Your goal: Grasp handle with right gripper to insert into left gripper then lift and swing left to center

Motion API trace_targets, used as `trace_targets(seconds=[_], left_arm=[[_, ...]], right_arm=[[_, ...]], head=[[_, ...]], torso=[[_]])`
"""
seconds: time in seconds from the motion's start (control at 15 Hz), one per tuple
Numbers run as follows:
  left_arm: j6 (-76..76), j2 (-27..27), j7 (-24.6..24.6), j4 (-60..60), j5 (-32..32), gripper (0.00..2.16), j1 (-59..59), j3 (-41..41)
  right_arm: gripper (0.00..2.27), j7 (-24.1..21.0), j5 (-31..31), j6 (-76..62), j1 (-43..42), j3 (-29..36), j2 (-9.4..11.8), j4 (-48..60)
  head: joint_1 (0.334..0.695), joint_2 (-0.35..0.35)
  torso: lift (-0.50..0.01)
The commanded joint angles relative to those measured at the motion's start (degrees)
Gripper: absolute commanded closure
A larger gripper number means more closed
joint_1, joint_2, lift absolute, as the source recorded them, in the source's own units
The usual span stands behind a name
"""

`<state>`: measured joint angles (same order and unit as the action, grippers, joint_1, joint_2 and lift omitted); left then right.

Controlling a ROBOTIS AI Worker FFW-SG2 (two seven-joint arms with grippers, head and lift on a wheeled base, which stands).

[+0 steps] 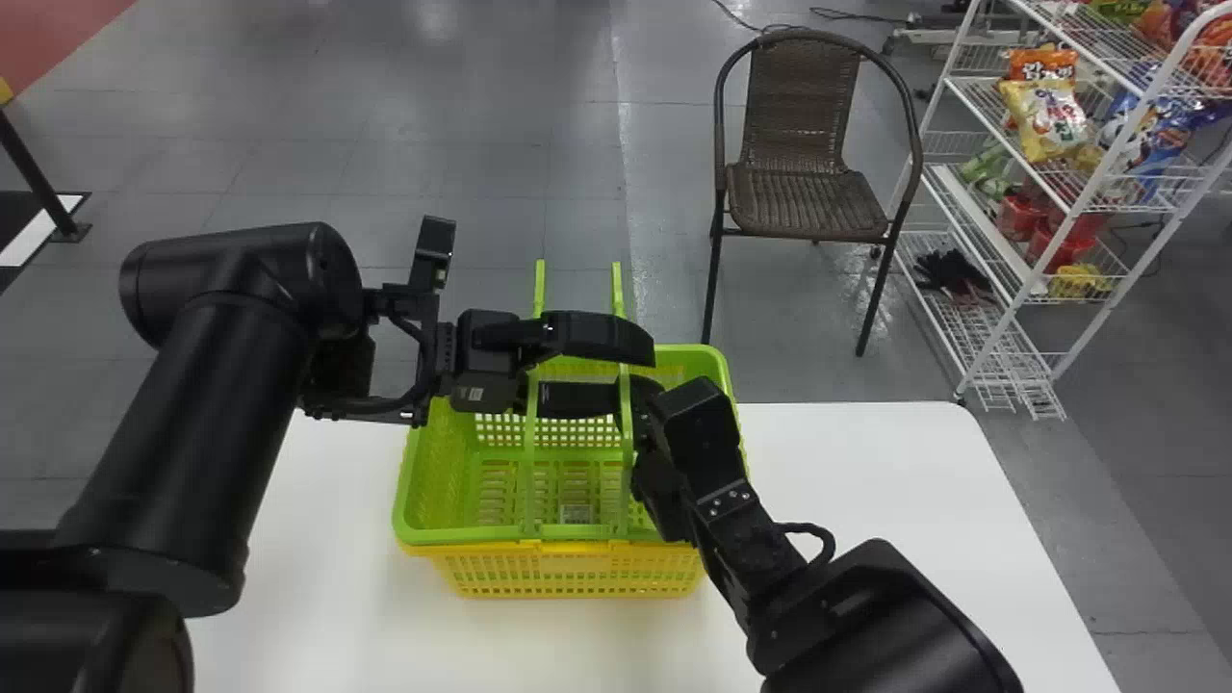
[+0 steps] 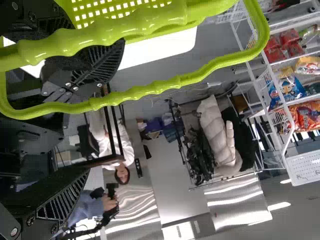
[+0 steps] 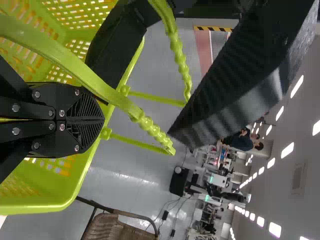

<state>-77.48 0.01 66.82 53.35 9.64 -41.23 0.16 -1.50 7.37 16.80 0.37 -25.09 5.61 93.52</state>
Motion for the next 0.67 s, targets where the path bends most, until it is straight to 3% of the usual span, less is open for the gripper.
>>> trace_targets(seconds=[0.0,0.6], left_arm=[[0.0,-0.2,0.1,0.0,0.1,0.1,-0.1,0.3],[0.0,-0.2,-0.2,-0.4,1.0,0.1,-1.0,0.6]], right_arm=[[2.12,0.0,0.4,0.0,0.0,-1.0,0.0,0.0],[2.11,1.5,1.2,0.9,1.0,-1.3,0.7,1.4]], head=[[0.695,-0.031],[0.695,-0.019]], torso=[[0.0],[0.0]])
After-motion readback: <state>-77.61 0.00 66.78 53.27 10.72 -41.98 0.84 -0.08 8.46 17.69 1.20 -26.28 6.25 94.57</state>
